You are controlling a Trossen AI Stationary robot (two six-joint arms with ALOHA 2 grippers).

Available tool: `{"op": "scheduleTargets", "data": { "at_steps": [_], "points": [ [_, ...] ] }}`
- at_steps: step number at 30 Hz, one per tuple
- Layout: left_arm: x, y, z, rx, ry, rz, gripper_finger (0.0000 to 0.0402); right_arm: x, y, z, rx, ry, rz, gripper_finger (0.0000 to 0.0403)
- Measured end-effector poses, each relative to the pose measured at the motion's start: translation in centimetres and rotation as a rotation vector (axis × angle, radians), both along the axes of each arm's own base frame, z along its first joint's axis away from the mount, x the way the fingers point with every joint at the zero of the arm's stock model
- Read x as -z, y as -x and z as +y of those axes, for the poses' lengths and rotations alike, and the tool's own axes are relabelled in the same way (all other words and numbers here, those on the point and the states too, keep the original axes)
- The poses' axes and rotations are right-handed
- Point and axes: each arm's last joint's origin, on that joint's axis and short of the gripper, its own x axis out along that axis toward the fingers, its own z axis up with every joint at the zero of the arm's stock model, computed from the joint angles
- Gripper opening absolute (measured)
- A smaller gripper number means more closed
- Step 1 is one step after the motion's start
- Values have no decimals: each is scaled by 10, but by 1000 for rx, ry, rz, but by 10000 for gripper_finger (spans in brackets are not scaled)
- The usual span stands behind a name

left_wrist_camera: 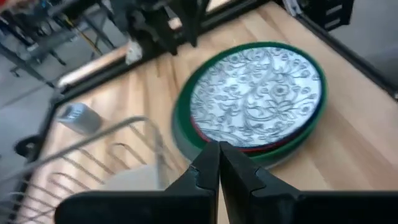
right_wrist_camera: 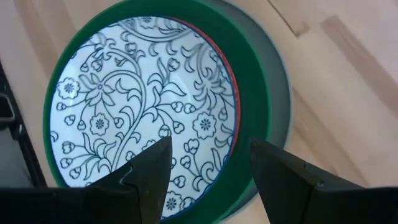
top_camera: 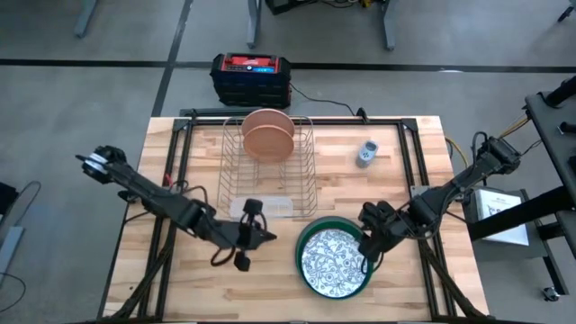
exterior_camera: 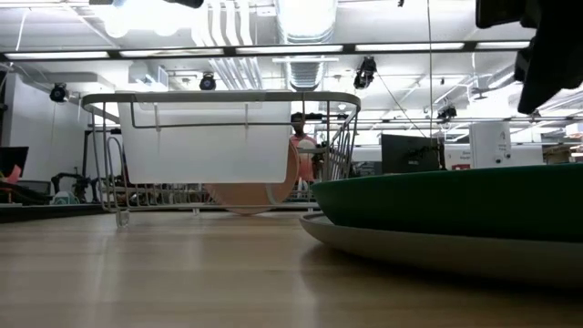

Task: Sort dishes
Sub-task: Put the white patterned plate in the dish rack

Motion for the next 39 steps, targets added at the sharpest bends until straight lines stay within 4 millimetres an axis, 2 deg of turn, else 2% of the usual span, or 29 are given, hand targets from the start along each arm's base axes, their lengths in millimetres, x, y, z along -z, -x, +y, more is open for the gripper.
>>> {"op": "scheduleTargets", "data": {
  "at_steps": [5,12,21,30,35,39],
  "points": [
    [25,-7,-14,-15,31,78,0,7,0,3,74,-26,28,204],
    [50,-19,-24,-41,54,128,0,20,-6,9,108,-18,72,204],
    [54,-44,-54,47,112,162,0,37,-11,15,85,25,146,204],
    [70,-65,-68,48,85,191,0,47,-14,20,37,26,142,204],
    [82,-78,-67,50,-26,197,0,58,-11,19,34,18,129,204],
    [83,-92,-62,50,-11,200,0,66,-7,16,54,19,138,204]
  ]
}}
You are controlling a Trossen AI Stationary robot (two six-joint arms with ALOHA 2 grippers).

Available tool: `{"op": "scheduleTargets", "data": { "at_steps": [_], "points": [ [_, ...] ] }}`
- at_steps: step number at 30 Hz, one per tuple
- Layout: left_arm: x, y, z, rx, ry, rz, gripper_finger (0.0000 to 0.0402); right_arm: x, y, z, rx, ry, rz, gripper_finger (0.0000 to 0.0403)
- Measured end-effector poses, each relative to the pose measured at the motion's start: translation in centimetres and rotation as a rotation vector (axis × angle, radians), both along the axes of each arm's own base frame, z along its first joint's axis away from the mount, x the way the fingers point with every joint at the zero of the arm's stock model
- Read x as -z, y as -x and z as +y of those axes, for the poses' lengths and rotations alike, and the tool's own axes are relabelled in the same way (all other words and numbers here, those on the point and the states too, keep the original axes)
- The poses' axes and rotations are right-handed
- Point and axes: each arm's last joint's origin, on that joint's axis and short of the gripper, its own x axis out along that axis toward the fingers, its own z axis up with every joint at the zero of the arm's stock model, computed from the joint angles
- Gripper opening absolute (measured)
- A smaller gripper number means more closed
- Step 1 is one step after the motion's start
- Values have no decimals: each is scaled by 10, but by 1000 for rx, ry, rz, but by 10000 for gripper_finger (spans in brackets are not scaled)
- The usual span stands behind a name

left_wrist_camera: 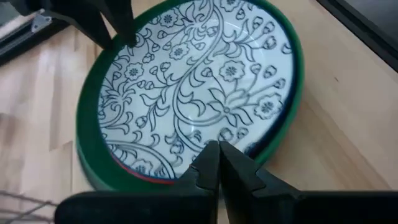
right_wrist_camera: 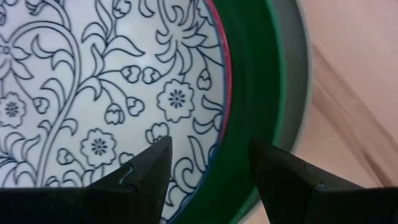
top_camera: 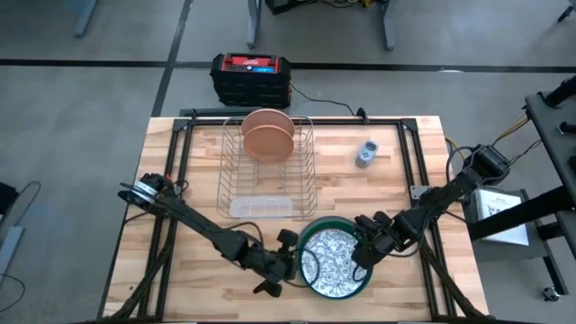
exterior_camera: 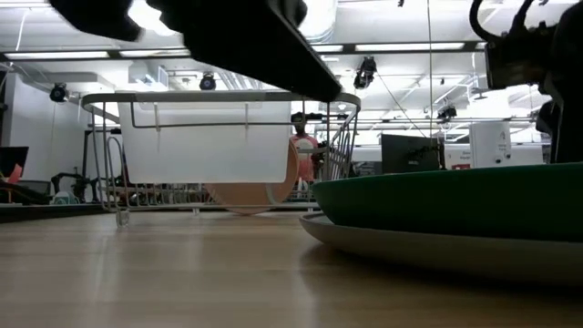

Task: Sort dishes
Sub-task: Put the white patterned plate in the dish rack

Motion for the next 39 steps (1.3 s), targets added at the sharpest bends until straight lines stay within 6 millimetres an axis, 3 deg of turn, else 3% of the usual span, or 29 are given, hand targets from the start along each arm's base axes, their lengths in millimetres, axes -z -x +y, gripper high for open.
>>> {"op": "scheduleTargets", "data": {
  "at_steps": [14,27,32,39],
  "points": [
    [42,-27,-18,43,66,101,0,15,4,-1,17,-20,-65,204],
    [49,-35,-15,40,86,113,0,25,4,-2,28,-53,-157,201],
    [51,-34,-13,40,84,114,0,27,4,-4,42,-12,-179,163],
    [51,-35,-13,49,85,110,0,24,5,-7,86,32,-228,59]
  ]
}}
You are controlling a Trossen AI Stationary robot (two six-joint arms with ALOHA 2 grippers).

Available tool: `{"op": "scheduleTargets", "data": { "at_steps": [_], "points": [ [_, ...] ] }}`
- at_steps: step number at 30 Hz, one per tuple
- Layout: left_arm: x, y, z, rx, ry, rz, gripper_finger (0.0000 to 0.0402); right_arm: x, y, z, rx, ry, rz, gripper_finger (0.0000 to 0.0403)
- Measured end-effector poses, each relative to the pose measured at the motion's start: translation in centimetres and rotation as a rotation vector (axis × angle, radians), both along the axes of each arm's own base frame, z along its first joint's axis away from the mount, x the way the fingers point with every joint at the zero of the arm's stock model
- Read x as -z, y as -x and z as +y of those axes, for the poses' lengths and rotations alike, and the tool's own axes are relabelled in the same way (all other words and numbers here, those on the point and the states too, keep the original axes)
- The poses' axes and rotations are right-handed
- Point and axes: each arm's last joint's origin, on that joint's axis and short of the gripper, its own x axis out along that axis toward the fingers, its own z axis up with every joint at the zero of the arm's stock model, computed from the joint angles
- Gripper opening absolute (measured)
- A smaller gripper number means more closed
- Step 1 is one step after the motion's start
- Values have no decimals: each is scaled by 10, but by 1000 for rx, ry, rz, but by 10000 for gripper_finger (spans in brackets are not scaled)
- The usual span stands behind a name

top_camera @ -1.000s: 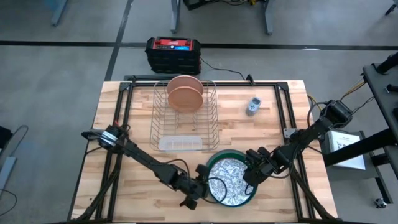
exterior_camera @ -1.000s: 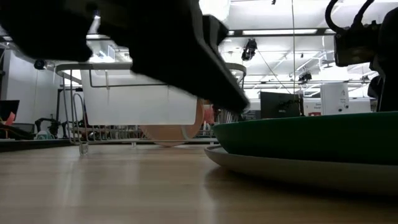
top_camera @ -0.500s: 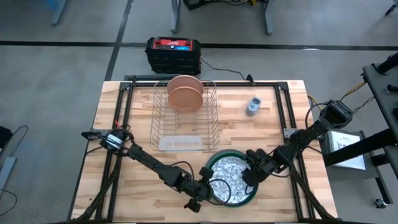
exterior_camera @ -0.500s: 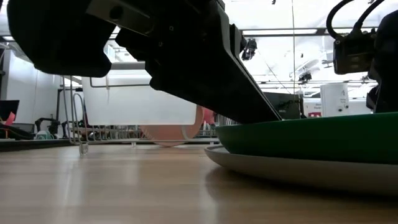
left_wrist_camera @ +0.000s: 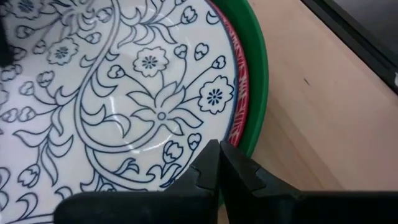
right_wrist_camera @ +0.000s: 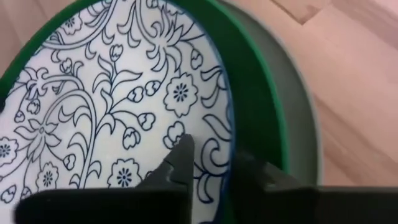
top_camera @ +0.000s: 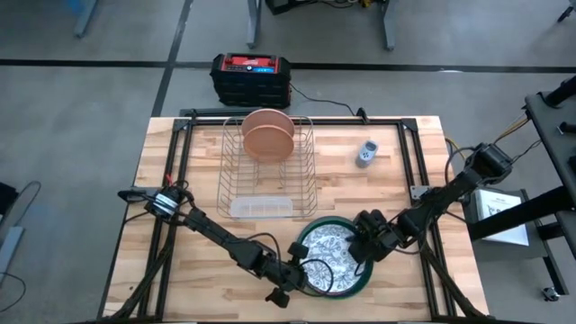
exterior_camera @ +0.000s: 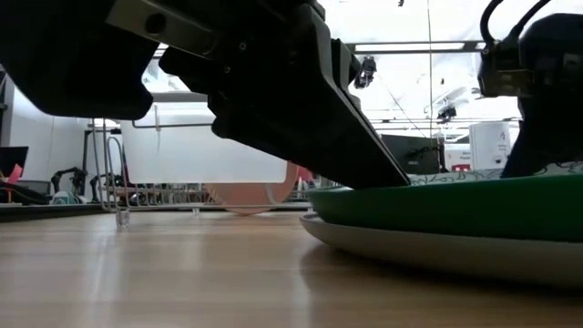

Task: Sort dishes
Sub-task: Put the white patterned plate in the dish rack

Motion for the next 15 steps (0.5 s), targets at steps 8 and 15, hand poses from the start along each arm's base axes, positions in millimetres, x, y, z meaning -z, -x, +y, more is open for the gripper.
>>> {"op": "scheduleTargets", "data": {
  "at_steps": [8,15],
  "points": [
    [0,0,0,-5,4,-6,0,-9,6,-4,-15,5,0,26],
    [0,-1,0,-6,1,-9,0,-18,8,-6,-39,-6,-27,15]
  ]
}}
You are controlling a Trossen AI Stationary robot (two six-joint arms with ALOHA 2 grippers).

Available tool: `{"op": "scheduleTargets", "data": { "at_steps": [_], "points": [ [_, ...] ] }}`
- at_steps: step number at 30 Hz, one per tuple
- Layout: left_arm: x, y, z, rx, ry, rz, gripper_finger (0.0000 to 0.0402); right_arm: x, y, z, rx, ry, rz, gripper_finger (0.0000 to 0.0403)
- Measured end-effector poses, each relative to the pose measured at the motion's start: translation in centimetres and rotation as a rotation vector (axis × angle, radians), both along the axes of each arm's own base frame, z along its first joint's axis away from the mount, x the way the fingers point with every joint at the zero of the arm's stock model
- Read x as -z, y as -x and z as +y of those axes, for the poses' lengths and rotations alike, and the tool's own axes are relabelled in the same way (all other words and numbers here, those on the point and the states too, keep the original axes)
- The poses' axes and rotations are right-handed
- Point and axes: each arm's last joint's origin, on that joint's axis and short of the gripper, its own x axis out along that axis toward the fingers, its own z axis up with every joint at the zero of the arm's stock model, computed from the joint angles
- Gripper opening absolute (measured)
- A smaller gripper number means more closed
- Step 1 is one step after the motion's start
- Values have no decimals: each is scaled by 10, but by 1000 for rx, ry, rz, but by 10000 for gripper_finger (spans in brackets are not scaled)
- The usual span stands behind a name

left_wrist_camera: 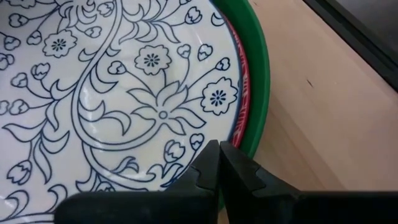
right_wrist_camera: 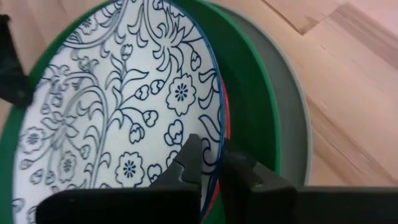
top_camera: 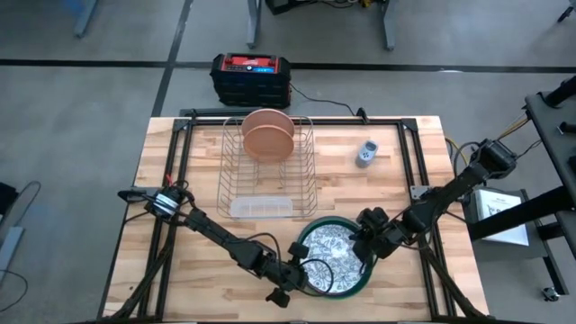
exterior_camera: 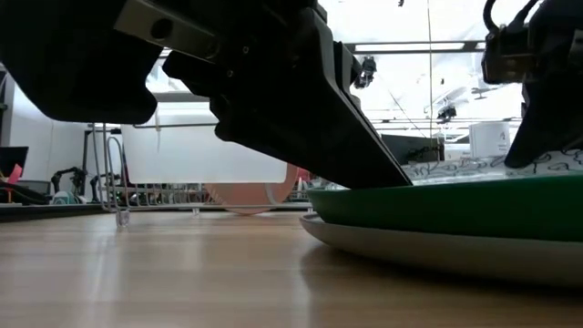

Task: Sort dishes
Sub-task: Put the white patterned plate in the dish rack

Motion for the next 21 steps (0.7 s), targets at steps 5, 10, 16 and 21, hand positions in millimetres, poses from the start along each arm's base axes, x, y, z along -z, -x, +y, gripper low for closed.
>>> {"op": "scheduleTargets", "data": {
  "at_steps": [5,10,16,21],
  "points": [
    [1,-1,2,17,-22,-13,0,-7,2,-1,-7,-17,-28,9],
    [2,-7,12,-1,-61,-34,0,-6,1,-1,-6,-19,-29,17],
    [5,-9,21,-43,-102,-42,0,-6,1,-1,-8,-19,-33,38],
    [7,-10,23,-69,-131,-54,0,-5,1,-1,-6,-19,-33,49]
  ]
}}
